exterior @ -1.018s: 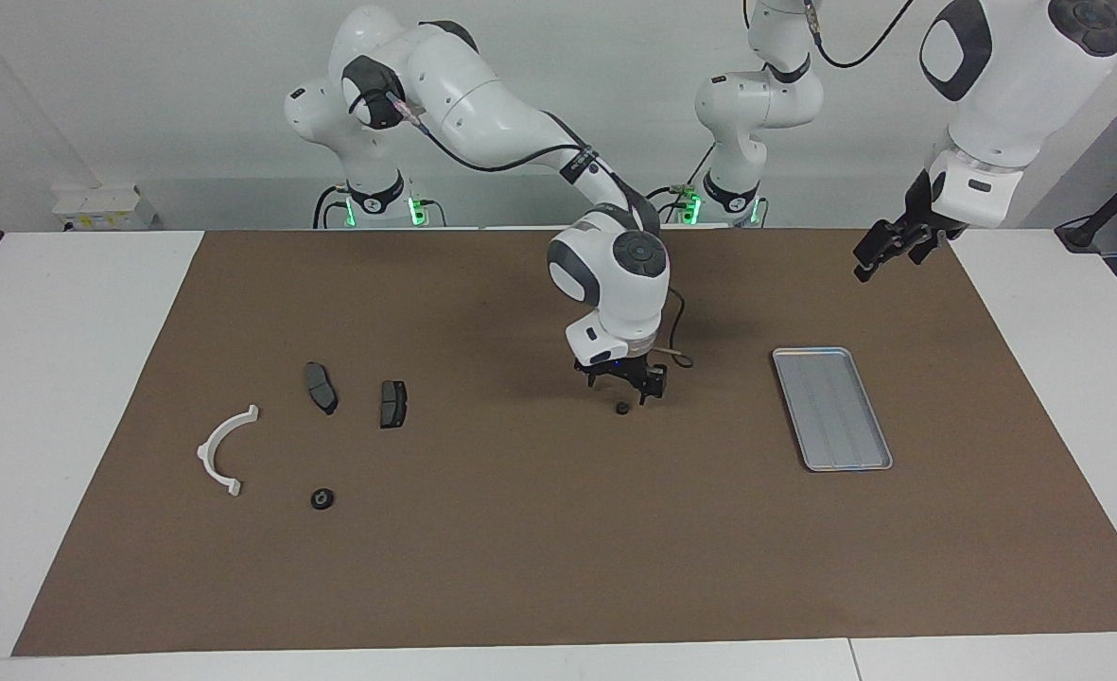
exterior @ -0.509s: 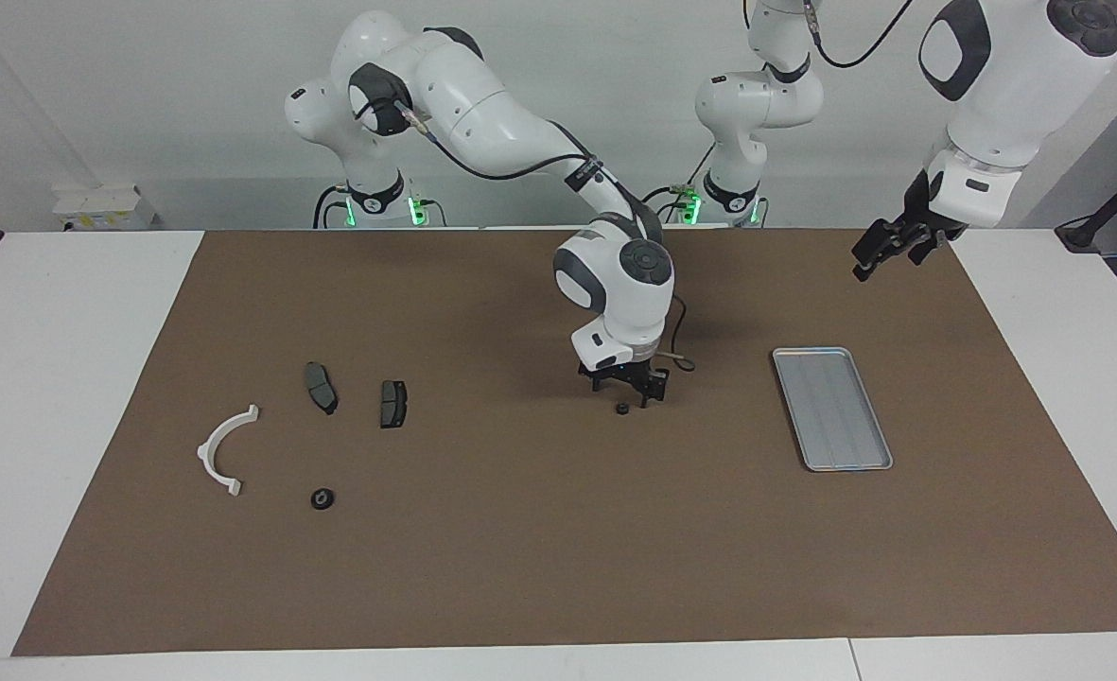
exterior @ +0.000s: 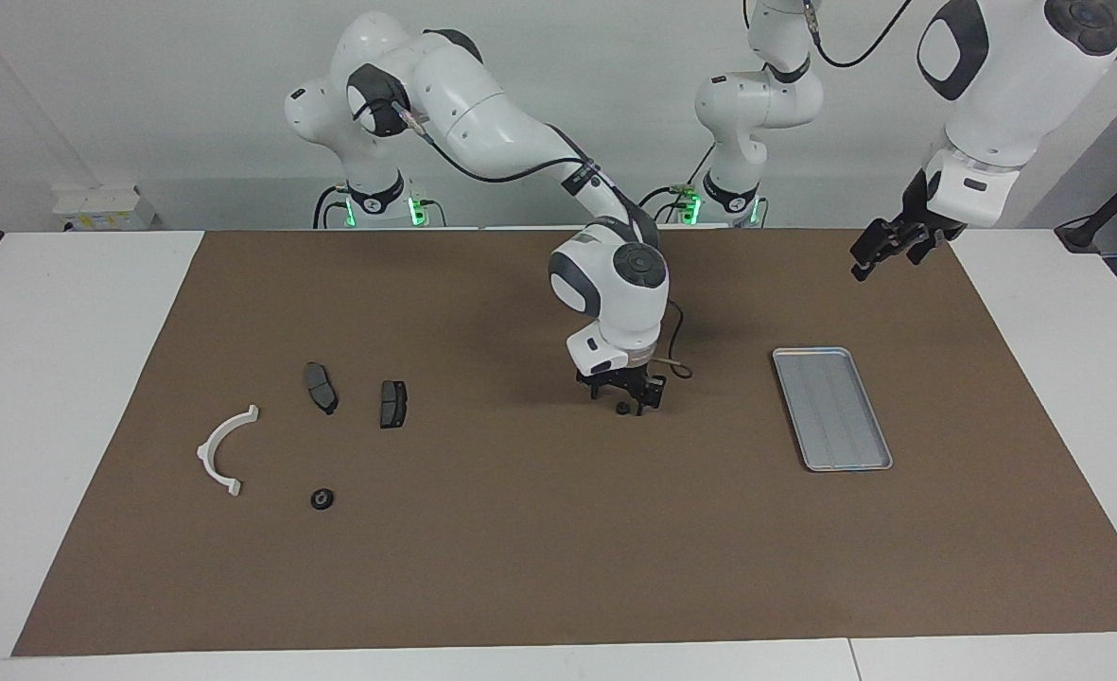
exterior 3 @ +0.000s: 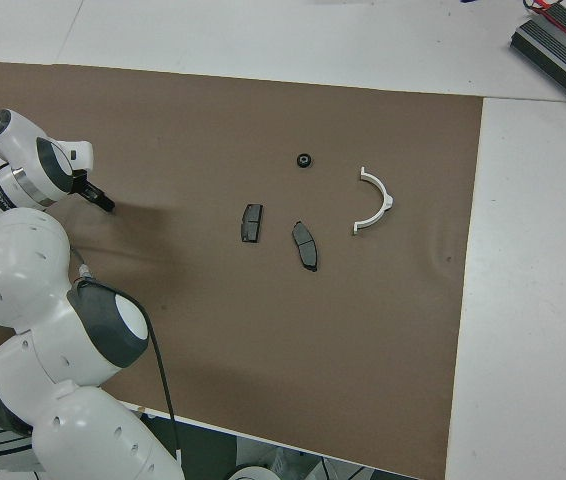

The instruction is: Place bearing gear from tray to pile

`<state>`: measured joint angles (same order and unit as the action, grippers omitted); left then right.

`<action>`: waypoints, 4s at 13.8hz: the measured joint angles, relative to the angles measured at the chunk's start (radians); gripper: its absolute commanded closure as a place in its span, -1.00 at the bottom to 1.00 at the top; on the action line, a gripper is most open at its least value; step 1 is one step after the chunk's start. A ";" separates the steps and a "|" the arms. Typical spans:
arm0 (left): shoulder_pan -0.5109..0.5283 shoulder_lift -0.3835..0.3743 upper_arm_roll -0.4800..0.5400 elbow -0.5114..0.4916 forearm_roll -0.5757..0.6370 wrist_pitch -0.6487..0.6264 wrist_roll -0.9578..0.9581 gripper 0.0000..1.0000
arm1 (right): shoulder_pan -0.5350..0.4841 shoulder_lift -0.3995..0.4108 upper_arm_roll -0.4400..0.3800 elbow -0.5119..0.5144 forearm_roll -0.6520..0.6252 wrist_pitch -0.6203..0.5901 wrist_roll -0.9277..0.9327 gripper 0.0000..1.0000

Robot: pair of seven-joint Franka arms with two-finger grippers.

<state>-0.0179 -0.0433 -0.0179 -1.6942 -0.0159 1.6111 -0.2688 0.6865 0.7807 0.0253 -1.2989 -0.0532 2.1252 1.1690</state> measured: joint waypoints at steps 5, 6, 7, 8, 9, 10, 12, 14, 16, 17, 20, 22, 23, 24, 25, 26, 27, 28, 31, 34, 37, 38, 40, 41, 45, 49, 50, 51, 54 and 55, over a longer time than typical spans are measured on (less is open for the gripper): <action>0.000 0.000 -0.002 0.000 0.000 0.000 0.000 -1.00 | 0.000 0.001 0.000 0.008 0.000 0.023 0.000 0.94; 0.000 0.000 -0.002 0.000 0.000 0.000 0.000 -1.00 | 0.000 -0.001 0.000 0.011 0.000 0.023 0.001 1.00; 0.000 0.000 -0.002 0.000 0.000 0.000 0.000 -1.00 | -0.001 -0.001 -0.001 0.012 0.000 0.023 0.001 1.00; 0.000 0.000 -0.002 0.000 0.000 0.000 0.000 -1.00 | -0.002 0.000 0.000 0.013 0.000 0.024 0.001 1.00; 0.000 0.000 -0.002 0.000 0.000 0.000 0.000 -1.00 | -0.002 0.000 0.000 0.013 0.000 0.023 0.001 1.00; 0.000 0.000 -0.002 0.000 0.000 0.000 0.000 -1.00 | -0.002 0.000 0.000 0.013 0.000 0.023 0.001 1.00; 0.000 0.000 -0.002 0.000 0.000 0.000 0.000 -1.00 | -0.003 0.000 0.000 0.015 -0.011 0.018 0.001 1.00; 0.000 0.000 -0.002 0.000 0.000 0.000 0.000 -1.00 | -0.040 -0.001 -0.005 0.042 -0.046 -0.050 -0.060 1.00; 0.000 0.000 -0.002 0.000 0.000 0.000 0.000 -1.00 | -0.119 -0.017 -0.007 0.116 -0.048 -0.174 -0.232 1.00; 0.000 0.000 -0.002 0.000 0.000 0.000 0.000 -1.00 | -0.163 -0.037 -0.007 0.144 -0.048 -0.216 -0.330 1.00; 0.000 0.000 -0.002 0.000 0.000 0.000 0.000 -1.00 | -0.294 -0.101 -0.005 0.156 -0.047 -0.273 -0.629 1.00; 0.000 0.000 -0.002 0.000 0.000 0.000 0.000 -1.00 | -0.367 -0.104 -0.004 0.141 -0.047 -0.273 -0.787 1.00; 0.000 0.000 -0.002 0.000 0.000 0.000 0.000 -1.00 | -0.401 -0.103 -0.004 0.120 -0.047 -0.260 -0.846 1.00; 0.000 0.000 -0.002 0.000 0.000 0.000 0.000 -1.00 | -0.429 -0.104 -0.004 0.093 -0.047 -0.227 -0.892 1.00; 0.000 0.000 -0.002 0.000 0.000 0.000 0.000 -1.00 | -0.452 -0.106 -0.003 0.057 -0.047 -0.177 -0.929 1.00; 0.000 0.000 -0.002 0.000 0.000 0.000 0.000 -1.00 | -0.471 -0.111 -0.003 0.009 -0.047 -0.112 -0.961 1.00; 0.000 0.000 -0.002 0.000 0.000 0.000 0.000 -1.00 | -0.487 -0.118 -0.003 -0.044 -0.047 -0.043 -0.988 1.00; 0.000 0.000 -0.002 0.000 0.000 0.000 0.000 -1.00 | -0.502 -0.122 -0.003 -0.094 -0.047 0.020 -1.013 1.00; 0.000 0.000 -0.002 0.000 0.000 0.000 0.000 -1.00 | -0.544 -0.124 -0.003 -0.192 -0.047 0.155 -1.077 1.00; 0.000 0.000 -0.002 0.000 0.000 0.000 0.000 -1.00 | -0.555 -0.125 -0.002 -0.223 -0.047 0.197 -1.091 1.00; 0.000 0.000 -0.002 0.000 0.000 0.000 0.000 -1.00 | -0.555 -0.125 0.003 -0.225 -0.047 0.197 -1.091 -0.82; 0.000 0.000 -0.002 0.000 0.000 0.000 0.000 -1.00 | -0.555 -0.125 0.003 -0.226 -0.047 0.197 -1.091 -1.00; 0.000 0.000 -0.002 0.000 0.000 0.000 0.000 -1.00 | -0.555 -0.126 0.003 -0.226 -0.047 0.197 -1.091 -1.00; 0.000 0.000 -0.002 0.000 0.000 0.000 0.000 -1.00 | -0.554 -0.127 0.004 -0.226 -0.047 0.197 -1.091 -1.00; 0.000 0.000 -0.003 0.000 0.000 0.000 0.000 -1.00 | -0.549 -0.143 0.005 -0.226 -0.047 0.197 -1.091 -1.00; -0.001 -0.001 -0.003 0.000 0.000 -0.001 0.000 -1.00 | -0.559 -0.161 0.003 -0.225 -0.047 0.197 -1.092 -1.00; -0.001 -0.001 -0.003 0.000 0.000 -0.001 0.000 -1.00 | -0.568 -0.169 0.003 -0.225 -0.047 0.196 -1.095 -1.00; -0.001 -0.001 -0.003 0.000 0.000 -0.001 0.000 -1.00 | -0.576 -0.179 0.003 -0.225 -0.047 0.192 -1.103 -1.00; -0.001 -0.001 -0.003 0.000 0.000 -0.001 0.000 -1.00 | -0.587 -0.237 0.002 -0.220 -0.047 0.090 -1.133 -1.00; -0.001 -0.001 -0.003 0.000 0.000 -0.001 0.000 -1.00 | -0.597 -0.270 0.002 -0.215 -0.047 0.029 -1.167 -1.00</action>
<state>-0.0186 -0.0440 -0.0211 -1.6942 -0.0159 1.6105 -0.2687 0.0893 0.5106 0.0272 -1.5137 -0.1002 2.1538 0.0024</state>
